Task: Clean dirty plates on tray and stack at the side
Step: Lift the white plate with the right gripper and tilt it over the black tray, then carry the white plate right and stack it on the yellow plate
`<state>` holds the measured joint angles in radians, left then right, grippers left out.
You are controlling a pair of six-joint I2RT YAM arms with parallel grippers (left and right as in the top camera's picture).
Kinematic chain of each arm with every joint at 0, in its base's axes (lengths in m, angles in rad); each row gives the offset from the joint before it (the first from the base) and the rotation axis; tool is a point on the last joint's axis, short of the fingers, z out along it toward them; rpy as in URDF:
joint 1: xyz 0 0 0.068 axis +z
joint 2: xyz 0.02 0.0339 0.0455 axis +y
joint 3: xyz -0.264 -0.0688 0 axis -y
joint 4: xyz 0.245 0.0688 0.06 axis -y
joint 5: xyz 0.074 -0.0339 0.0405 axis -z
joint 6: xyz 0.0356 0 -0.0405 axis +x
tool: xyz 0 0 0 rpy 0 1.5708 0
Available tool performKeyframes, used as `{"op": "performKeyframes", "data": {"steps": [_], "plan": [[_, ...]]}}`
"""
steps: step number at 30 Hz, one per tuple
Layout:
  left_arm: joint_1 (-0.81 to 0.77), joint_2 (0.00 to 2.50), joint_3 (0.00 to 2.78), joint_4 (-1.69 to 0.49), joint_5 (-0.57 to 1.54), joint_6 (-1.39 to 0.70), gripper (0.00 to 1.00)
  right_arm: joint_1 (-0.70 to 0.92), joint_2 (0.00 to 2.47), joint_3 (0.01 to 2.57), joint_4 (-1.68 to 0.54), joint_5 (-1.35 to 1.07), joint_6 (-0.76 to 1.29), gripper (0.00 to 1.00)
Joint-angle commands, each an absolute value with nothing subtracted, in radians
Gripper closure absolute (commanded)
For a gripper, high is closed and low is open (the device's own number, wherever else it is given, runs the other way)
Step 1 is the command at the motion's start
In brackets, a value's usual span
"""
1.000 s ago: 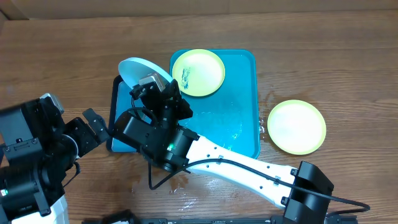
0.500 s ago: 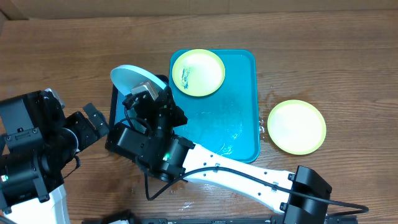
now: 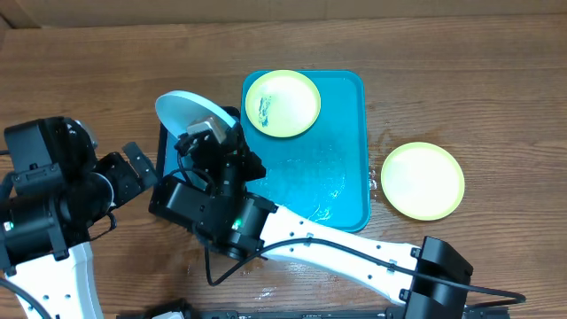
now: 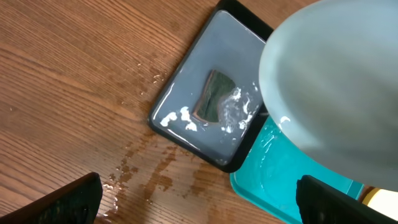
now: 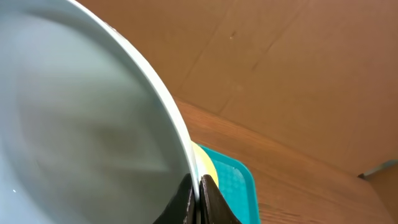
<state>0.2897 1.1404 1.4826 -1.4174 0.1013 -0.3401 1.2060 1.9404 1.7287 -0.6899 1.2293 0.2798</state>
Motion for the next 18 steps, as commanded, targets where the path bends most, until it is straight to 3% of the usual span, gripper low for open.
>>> {"op": "performKeyframes", "data": {"steps": [1, 7, 12, 18], "plan": [[0.288, 1.16, 1.49, -1.417, 0.116, -0.336, 0.0, 1.129, 1.887, 1.739, -0.72, 1.151, 0.464, 0.96], [0.288, 1.186, 1.49, -1.417, 0.116, -0.336, 0.0, 0.841, 1.811, 1.75, -0.859, 0.598, 0.656, 0.96], [0.288, 1.212, 1.49, -1.417, 0.116, -0.336, 0.0, 0.561, 1.717, 1.751, -0.923, 0.16, 0.663, 0.96], [0.288, 1.236, 1.49, -1.427, 0.124, -0.337, 0.0, 0.207, 1.625, 1.751, -1.095, -0.15, 0.663, 0.96]]}}
